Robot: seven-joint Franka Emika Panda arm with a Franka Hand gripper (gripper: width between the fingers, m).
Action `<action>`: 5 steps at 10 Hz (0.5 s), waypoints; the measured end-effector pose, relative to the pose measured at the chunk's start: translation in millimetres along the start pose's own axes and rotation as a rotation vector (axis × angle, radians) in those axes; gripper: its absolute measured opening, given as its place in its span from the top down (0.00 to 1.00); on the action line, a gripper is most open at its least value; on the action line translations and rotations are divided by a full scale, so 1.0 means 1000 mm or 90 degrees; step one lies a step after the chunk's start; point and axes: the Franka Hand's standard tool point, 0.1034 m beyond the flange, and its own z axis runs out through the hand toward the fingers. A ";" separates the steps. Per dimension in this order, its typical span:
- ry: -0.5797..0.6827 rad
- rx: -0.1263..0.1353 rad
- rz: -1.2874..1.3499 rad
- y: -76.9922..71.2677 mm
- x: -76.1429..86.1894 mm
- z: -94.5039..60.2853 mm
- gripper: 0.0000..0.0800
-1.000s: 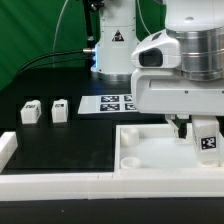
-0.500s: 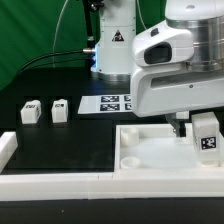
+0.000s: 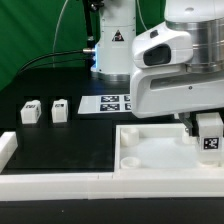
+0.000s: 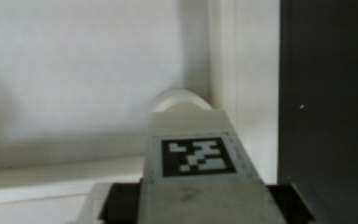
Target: Assemble one leg
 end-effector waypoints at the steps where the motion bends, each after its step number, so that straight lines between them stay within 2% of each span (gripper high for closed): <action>1: 0.000 0.000 0.008 0.000 0.000 0.000 0.64; 3: 0.000 0.000 0.011 0.000 0.000 0.000 0.64; 5: 0.007 0.006 0.193 0.001 0.000 0.000 0.64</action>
Offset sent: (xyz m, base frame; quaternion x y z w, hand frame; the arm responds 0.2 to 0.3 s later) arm -0.0049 -0.0146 -0.0011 0.0033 0.0114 0.2364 0.9716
